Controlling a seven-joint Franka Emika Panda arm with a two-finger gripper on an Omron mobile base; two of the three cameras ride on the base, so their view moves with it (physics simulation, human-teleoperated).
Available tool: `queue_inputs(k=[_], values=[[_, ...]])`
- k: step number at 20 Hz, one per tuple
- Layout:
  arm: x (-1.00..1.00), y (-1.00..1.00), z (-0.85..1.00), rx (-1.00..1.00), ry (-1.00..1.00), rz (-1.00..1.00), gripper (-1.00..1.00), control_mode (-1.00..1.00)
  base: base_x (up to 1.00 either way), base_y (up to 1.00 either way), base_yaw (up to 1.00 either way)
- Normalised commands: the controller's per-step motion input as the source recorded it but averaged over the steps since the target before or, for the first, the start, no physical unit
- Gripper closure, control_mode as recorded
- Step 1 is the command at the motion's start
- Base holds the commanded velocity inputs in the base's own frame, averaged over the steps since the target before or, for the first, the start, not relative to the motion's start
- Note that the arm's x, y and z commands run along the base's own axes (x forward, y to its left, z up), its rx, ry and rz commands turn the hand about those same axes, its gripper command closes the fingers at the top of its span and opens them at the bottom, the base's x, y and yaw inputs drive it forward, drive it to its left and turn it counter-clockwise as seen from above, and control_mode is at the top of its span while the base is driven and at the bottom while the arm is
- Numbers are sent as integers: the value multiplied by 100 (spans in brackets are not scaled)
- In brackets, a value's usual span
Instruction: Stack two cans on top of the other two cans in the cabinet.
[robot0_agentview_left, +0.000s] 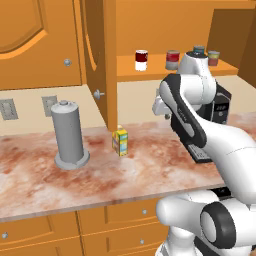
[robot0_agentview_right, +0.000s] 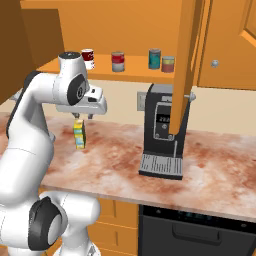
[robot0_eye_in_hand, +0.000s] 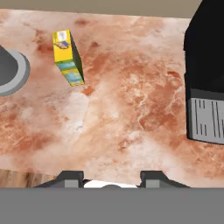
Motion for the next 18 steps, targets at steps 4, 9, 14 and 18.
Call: queue_inputs(k=[4, 9, 14, 18], values=[[-14, -2, 0, 0, -6, 0, -100, -100, 0, 0, 0], [-12, -2, 23, 7, -45, 0, -100, -100, 0, 0, 0], [-8, -7, 55, 8, -37, -3, -100, -100, 0, 0, 0], [-1, 5, 58, 8, -32, -6, -100, -100, 0, 0, 0]])
